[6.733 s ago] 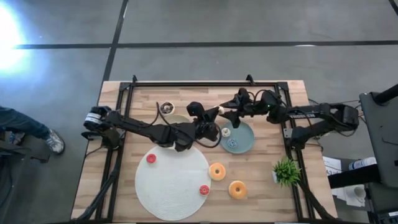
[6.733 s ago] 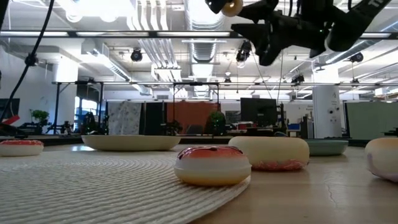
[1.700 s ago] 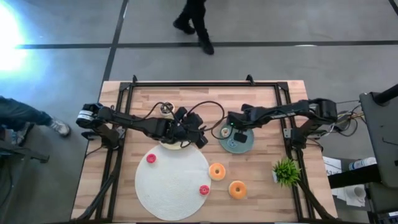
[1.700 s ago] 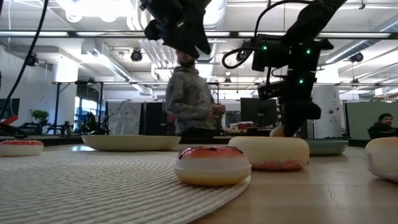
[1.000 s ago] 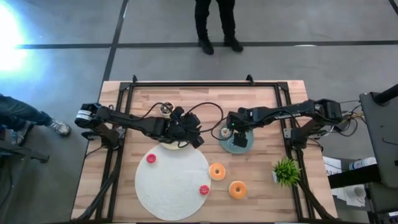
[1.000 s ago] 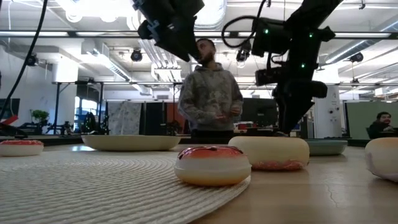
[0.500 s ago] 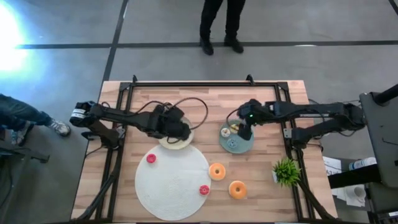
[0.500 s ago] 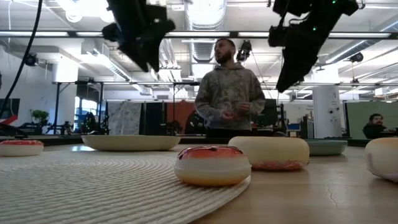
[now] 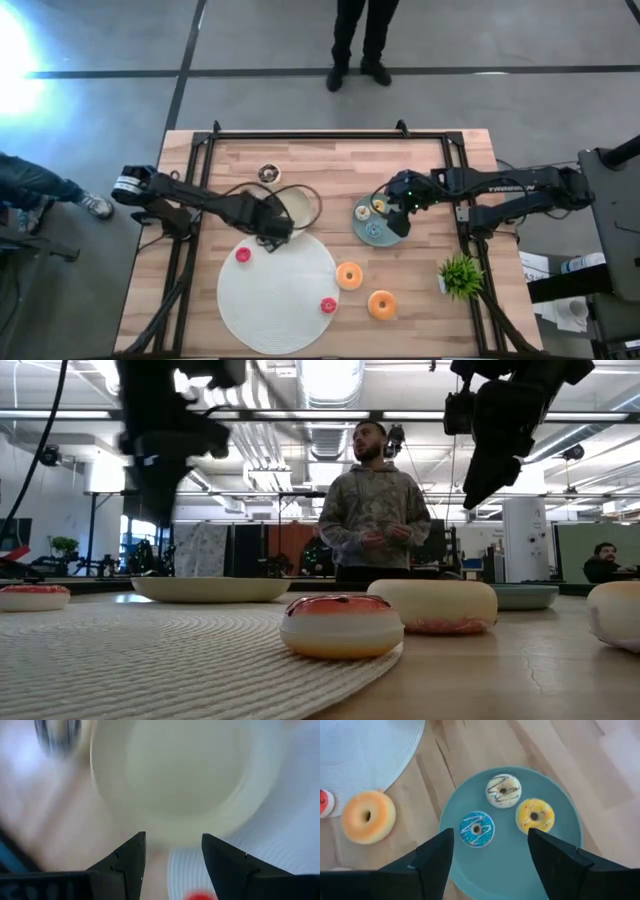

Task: Pick & Place donuts
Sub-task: Put the red donut on the blue plate

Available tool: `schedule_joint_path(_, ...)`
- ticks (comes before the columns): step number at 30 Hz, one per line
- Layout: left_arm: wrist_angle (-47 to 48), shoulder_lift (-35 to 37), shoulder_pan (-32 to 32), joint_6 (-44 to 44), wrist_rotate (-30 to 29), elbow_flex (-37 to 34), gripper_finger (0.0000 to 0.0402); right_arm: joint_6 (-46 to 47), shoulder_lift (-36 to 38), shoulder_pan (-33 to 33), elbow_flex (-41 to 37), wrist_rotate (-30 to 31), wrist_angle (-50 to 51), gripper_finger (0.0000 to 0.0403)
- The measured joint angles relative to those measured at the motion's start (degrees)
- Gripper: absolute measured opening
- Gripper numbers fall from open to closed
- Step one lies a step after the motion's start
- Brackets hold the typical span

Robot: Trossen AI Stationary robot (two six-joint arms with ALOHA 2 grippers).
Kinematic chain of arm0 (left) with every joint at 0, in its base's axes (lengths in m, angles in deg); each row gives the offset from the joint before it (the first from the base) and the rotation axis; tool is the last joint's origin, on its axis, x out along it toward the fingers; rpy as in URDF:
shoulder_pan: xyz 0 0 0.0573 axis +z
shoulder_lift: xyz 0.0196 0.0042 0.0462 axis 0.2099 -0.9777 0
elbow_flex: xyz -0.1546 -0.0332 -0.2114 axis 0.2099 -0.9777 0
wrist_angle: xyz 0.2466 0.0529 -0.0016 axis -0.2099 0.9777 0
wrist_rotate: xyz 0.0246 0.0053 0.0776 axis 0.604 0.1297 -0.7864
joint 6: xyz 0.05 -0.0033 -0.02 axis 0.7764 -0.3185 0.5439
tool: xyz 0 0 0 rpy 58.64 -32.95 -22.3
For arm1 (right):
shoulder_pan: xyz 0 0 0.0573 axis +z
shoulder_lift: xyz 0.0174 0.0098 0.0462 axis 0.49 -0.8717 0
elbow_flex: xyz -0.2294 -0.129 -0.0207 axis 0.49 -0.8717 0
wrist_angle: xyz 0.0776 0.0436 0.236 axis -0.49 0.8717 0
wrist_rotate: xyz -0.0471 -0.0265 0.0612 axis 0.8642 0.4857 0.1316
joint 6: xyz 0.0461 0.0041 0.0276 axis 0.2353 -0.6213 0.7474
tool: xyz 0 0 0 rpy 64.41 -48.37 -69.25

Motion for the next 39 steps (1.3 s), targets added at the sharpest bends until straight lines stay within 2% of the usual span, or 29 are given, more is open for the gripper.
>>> schedule_joint_path(3,2.84,0.02,-1.05,-8.62,6.95,-3.45,0.0167,0.5,0.02,0.61,-0.33,0.14,-0.47,0.0238)
schedule_joint_path(6,2.65,0.02,-1.87,-15.03,10.76,-7.44,0.0167,0.5,0.04,0.61,-0.92,0.14,-1.88,0.0234)
schedule_joint_path(11,2.87,0.7,-3.52,-18.95,16.48,-12.49,0.0168,0.91,0.04,0.6,-1.04,0.11,-2.78,0.0233)
schedule_joint_path(15,1.76,2.73,-4.65,-18.5,17.93,-14.93,0.0168,1.66,0.04,0.61,-1.04,0.02,-2.79,0.0233)
schedule_joint_path(23,-6.28,9.26,-4.74,-19.33,19.2,-18.59,0.0168,1.76,0.04,0.61,-1.07,0.03,-2.85,0.023)
schedule_joint_path(33,-17.29,12.55,-4.74,-20.19,25.41,-26.88,0.0167,1.77,0.04,0.57,-1.29,0.14,-3.69,0.023)
schedule_joint_path(39,-18.39,12.62,-4.76,-20.3,25.34,-28.9,0.0134,2.11,0.02,0.57,-1.46,0.16,-3.87,0.023)
